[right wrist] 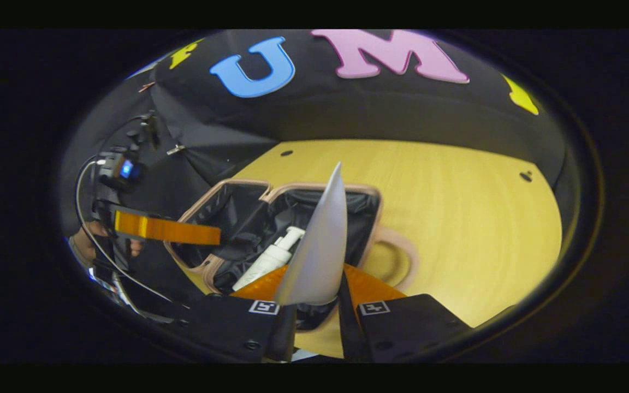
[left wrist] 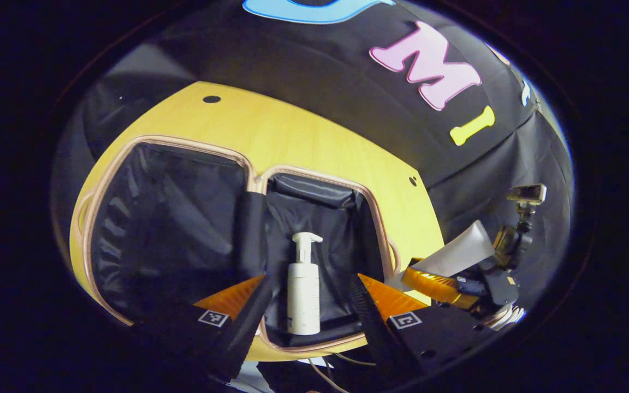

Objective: First open the suitcase, pack the skin care products into it, and then close the suitcase.

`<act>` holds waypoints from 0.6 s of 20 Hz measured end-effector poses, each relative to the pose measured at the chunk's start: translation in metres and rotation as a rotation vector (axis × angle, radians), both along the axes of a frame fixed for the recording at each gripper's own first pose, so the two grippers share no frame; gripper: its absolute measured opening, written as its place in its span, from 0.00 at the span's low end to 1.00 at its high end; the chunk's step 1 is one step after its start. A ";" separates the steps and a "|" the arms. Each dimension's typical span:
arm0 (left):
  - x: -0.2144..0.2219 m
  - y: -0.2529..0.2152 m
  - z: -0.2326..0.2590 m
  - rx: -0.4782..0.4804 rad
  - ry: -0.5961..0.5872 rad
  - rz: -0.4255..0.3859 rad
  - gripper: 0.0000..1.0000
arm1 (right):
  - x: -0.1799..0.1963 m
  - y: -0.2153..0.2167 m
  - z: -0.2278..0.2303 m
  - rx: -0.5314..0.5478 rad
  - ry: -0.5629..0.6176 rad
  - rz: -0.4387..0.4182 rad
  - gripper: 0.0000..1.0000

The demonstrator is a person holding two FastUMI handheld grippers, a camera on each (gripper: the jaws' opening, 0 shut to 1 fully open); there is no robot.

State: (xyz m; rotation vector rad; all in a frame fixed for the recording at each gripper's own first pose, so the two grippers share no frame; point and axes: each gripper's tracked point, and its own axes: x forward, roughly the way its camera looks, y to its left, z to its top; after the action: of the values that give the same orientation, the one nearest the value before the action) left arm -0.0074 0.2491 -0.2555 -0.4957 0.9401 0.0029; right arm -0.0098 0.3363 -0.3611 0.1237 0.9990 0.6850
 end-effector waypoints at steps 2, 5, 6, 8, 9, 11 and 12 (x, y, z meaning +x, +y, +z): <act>-0.018 0.047 0.014 0.030 -0.004 0.076 0.91 | -0.008 0.016 -0.017 -0.005 0.072 -0.004 0.37; -0.042 0.110 0.039 0.062 -0.012 0.201 0.91 | -0.020 0.029 -0.041 -0.041 0.173 -0.005 0.37; -0.052 0.132 0.048 0.073 -0.014 0.240 0.91 | -0.023 0.031 -0.048 -0.059 0.202 -0.008 0.37; -0.070 0.160 0.058 0.097 0.005 0.305 0.91 | -0.031 0.033 -0.067 -0.118 0.265 -0.017 0.37; -0.079 0.175 0.062 0.110 0.015 0.329 0.91 | -0.036 0.032 -0.071 -0.141 0.320 -0.020 0.37; -0.099 0.193 0.069 0.114 0.035 0.365 0.91 | -0.032 0.041 -0.075 -0.146 0.378 -0.081 0.37; -0.106 0.203 0.072 0.111 0.045 0.377 0.91 | -0.033 0.040 -0.075 -0.162 0.403 -0.091 0.37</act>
State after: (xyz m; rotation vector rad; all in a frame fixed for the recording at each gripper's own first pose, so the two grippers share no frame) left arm -0.1131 0.4519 -0.1836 -0.5646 0.8734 0.4062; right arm -0.0424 0.3761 -0.4364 0.1682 1.4225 0.5013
